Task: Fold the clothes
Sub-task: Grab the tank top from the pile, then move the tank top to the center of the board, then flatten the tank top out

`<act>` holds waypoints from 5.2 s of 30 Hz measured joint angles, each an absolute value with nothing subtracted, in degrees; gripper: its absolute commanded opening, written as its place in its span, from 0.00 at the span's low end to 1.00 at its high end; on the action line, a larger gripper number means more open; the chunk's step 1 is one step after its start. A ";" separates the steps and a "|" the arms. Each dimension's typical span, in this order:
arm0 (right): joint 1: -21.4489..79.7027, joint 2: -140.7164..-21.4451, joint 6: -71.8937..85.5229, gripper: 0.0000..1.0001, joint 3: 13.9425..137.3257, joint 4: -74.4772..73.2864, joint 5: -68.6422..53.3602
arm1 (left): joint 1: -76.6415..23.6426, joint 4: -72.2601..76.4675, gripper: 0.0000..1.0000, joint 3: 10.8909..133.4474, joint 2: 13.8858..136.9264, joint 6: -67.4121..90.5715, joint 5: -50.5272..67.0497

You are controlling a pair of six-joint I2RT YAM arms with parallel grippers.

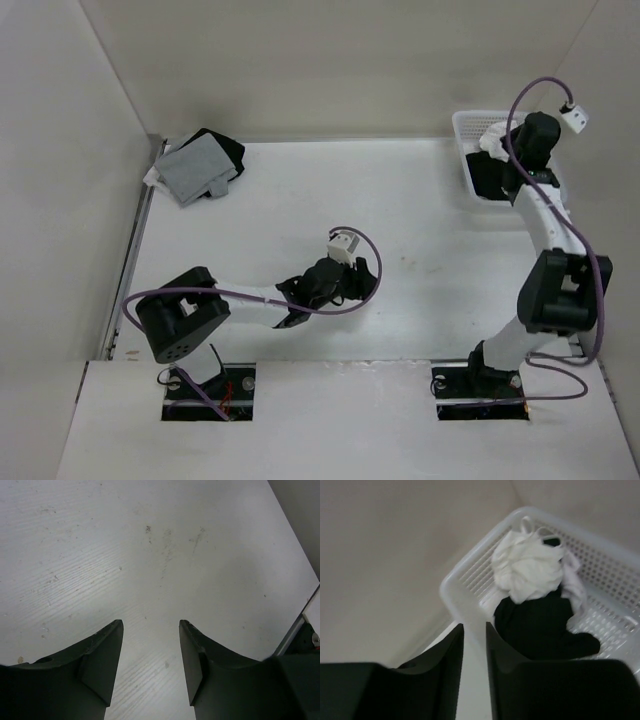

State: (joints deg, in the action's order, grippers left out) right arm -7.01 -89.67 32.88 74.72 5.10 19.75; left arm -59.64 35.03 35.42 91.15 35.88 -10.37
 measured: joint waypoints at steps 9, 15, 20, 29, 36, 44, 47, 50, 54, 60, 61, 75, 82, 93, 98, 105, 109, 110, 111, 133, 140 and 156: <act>-17.32 -118.02 28.21 0.51 95.20 -1.56 17.78 | -56.71 37.63 0.48 34.33 89.62 35.77 -10.41; -18.28 -129.43 27.68 0.30 106.19 -6.04 13.41 | -56.25 37.98 0.49 34.06 89.62 35.86 -9.72; -18.20 -131.55 27.49 0.00 107.81 -5.08 10.94 | -55.33 37.98 0.48 34.06 89.62 36.40 -8.71; -16.01 -117.67 26.96 0.00 90.19 7.18 10.55 | -54.63 38.44 0.48 34.06 89.73 37.74 -6.92; 4.86 -79.46 26.70 0.00 70.72 17.26 10.68 | -50.59 39.70 0.46 31.83 88.53 39.05 -6.66; 31.88 -53.08 27.79 0.03 58.65 17.19 13.32 | -32.05 35.00 0.46 22.48 65.76 45.47 -8.40; 36.40 -51.64 31.20 0.03 52.80 17.45 13.52 | -24.36 31.11 0.47 19.49 54.35 47.66 -8.78; 35.27 -60.93 35.42 0.12 48.49 18.28 11.25 | -17.85 25.89 0.47 17.08 46.68 49.12 -8.93; 28.58 -87.39 40.75 0.35 51.16 20.16 2.55 | -14.70 19.38 0.46 15.62 45.74 49.45 -8.36; 21.85 -97.12 43.77 0.35 54.78 18.85 0.45 | -19.46 14.72 0.44 15.33 50.98 47.29 -8.82; 22.50 -94.06 43.48 0.27 53.06 19.11 1.15 | -21.56 14.52 0.42 15.49 53.10 46.54 -9.67; 41.10 -65.30 49.71 0.38 23.97 0.30 14.06 | -39.57 14.37 0.36 22.76 76.01 40.40 -11.79; 41.71 -60.14 55.99 0.37 23.81 -10.09 18.55 | -42.37 14.11 0.36 23.38 76.58 40.29 -9.80; 42.87 -70.06 57.32 0.04 25.71 -7.33 15.90 | -42.41 12.62 0.11 23.57 76.60 40.40 -7.64; 42.87 -68.75 56.69 0.00 25.71 -6.00 14.79 | -41.32 11.29 0.00 23.59 75.92 40.62 -5.67; 42.83 -50.83 52.38 0.00 29.12 -6.42 16.99 | -31.90 5.26 0.00 25.17 59.48 41.56 -4.78; 43.09 -42.35 51.75 0.00 30.28 -6.39 17.37 | -26.30 1.08 0.07 29.02 46.81 41.93 -6.07; 43.55 -40.99 51.99 0.00 29.65 -6.57 17.43 | -25.85 0.16 0.11 29.54 43.81 42.04 -6.59; 44.07 -39.68 52.47 0.00 28.58 -6.59 17.41 | -25.80 -0.67 0.15 29.67 41.50 42.22 -7.07; 47.35 -37.71 62.41 0.01 15.29 -19.38 18.11 | -35.83 -13.41 0.24 19.57 50.54 45.84 -14.98; 47.35 -38.26 62.39 0.01 15.33 -19.27 18.28 | -42.00 -12.97 0.24 20.84 55.99 45.71 -19.44; 47.35 -37.47 61.69 0.00 15.42 -18.94 18.37 | -45.76 -13.56 0.00 21.39 61.06 50.33 -25.43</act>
State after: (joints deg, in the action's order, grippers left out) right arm 47.35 -37.47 61.69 15.42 -18.94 18.37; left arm -45.76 -13.56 21.39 61.06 50.33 -25.43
